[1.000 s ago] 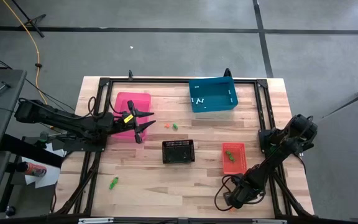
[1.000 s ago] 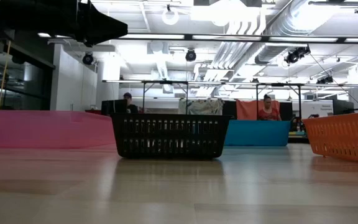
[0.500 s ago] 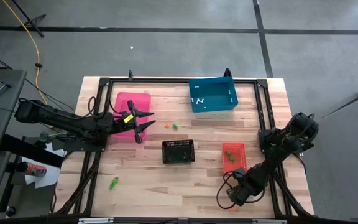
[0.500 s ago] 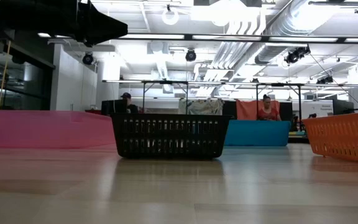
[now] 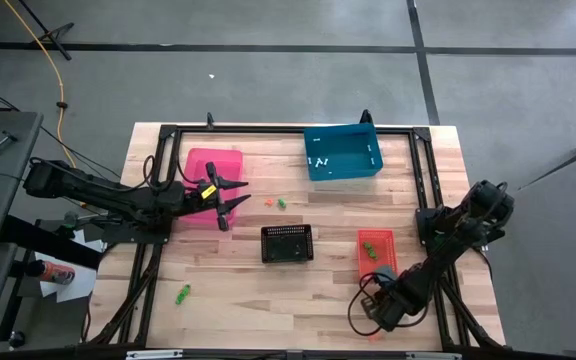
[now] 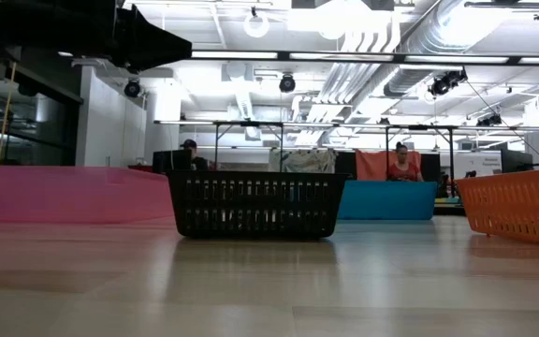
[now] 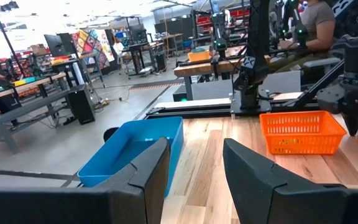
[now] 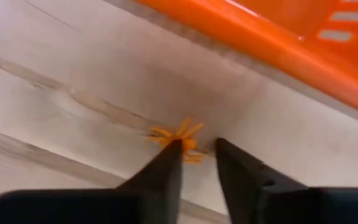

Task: Sort Halloween decoration
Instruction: Put the green skeleton toy into the orange bin, then put the orange spider toy into the pink bin

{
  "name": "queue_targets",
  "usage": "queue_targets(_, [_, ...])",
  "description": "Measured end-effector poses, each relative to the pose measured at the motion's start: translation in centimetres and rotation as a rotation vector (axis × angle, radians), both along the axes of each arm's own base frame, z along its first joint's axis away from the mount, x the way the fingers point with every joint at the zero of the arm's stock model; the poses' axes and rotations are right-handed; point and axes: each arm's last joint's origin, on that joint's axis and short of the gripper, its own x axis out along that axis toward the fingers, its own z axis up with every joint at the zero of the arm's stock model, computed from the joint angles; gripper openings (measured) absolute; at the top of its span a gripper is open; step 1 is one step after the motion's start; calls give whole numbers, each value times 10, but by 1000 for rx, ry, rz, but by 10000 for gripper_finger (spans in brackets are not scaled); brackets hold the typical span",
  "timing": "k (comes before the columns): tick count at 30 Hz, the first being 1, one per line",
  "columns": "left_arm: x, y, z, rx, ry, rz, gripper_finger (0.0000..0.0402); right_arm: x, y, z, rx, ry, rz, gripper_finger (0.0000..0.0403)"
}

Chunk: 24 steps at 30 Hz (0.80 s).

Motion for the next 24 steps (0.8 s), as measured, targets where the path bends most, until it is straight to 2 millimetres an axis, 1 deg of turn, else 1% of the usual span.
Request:
queue_targets(2, [0,0,0,0,0,0,140,-2,2,0,-10,-11,14,36])
queue_targets(3, [0,0,0,0,0,0,140,-4,3,0,-15,-14,22,19])
queue_targets(4, [0,0,0,0,0,0,140,-6,4,0,-19,-15,30,11])
queue_targets(7, [0,0,0,0,-1,0,140,-12,8,0,-11,6,48,19])
queue_targets(10, [0,0,0,0,-2,0,140,-17,13,5,-1,16,77,6])
queue_targets(12, [0,0,0,0,-5,0,140,-19,16,11,-25,24,114,4])
queue_targets(18, [0,0,2,-1,-16,0,140,-17,21,48,-81,11,234,1])
queue_targets(21, [0,0,2,-1,-16,0,140,-15,20,69,-110,-45,257,0])
queue_targets(24, [0,0,2,-1,-16,0,140,-14,17,83,-143,-85,276,0])
